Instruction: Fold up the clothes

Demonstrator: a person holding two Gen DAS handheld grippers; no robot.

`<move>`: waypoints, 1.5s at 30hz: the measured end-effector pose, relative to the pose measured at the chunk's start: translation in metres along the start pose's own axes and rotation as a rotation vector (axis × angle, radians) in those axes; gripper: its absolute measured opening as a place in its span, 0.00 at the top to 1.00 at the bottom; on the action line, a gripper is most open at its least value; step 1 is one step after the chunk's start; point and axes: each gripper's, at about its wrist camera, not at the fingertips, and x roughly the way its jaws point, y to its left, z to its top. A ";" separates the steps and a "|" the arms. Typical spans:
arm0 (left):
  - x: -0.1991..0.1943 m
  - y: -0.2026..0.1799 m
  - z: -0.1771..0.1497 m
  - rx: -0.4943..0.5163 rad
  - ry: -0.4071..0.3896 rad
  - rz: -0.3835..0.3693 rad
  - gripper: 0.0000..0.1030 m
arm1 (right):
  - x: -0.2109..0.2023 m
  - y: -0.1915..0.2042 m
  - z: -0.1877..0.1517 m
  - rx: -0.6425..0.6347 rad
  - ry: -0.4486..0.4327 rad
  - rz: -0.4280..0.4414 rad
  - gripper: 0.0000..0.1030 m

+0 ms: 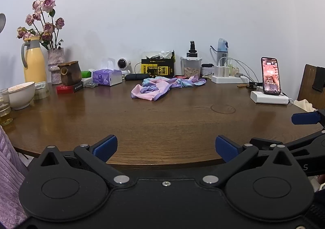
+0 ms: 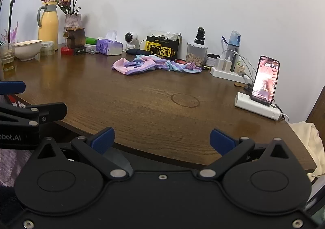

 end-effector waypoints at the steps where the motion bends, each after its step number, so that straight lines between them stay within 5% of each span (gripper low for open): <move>1: 0.000 0.000 0.000 0.002 -0.001 0.000 0.00 | 0.000 -0.001 0.001 0.000 0.000 0.000 0.01; 18: 0.011 0.007 0.004 -0.024 0.044 0.057 0.00 | -0.002 0.001 -0.001 0.020 -0.022 -0.014 0.01; 28: 0.069 0.027 0.034 -0.029 0.002 0.190 0.00 | 0.030 -0.030 0.039 -0.002 -0.237 0.045 0.01; 32: 0.095 0.047 0.049 -0.032 -0.003 0.185 0.00 | 0.076 -0.024 0.074 -0.076 -0.247 0.121 0.01; 36: 0.124 0.071 0.063 -0.098 0.003 0.141 0.00 | 0.145 -0.009 0.115 -0.234 -0.133 0.160 0.01; 40: 0.147 0.081 0.069 -0.115 0.007 0.188 0.00 | 0.229 0.003 0.155 -0.241 -0.021 0.314 0.01; 45: 0.166 0.093 0.070 -0.121 0.015 0.194 0.00 | 0.310 0.050 0.173 -0.336 0.083 0.406 0.01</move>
